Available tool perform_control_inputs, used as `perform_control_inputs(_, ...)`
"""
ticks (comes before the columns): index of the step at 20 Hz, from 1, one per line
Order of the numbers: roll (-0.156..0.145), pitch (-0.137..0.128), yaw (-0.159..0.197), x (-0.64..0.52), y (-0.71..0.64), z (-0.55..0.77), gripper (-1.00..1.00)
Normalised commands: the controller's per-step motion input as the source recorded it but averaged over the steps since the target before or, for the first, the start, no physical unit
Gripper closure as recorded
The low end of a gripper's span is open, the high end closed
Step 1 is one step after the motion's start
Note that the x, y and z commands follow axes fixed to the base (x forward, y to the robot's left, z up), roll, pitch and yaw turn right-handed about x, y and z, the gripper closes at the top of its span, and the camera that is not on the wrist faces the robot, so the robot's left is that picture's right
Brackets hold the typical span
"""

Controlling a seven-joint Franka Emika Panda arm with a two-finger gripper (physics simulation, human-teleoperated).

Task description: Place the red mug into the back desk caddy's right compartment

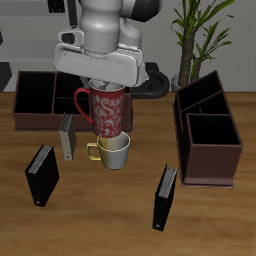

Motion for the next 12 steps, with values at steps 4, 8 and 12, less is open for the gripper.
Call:
perform_control_inputs(4,0.044,0.014,0.087,-0.58,0.25,0.17,1.0)
perform_control_inputs(8,-0.016,-0.024,0.083,-0.4,0.04,0.1,1.0)
perform_control_inputs(12,0.002,-0.022,-0.001,-0.58,-0.04,0.2,1.0)
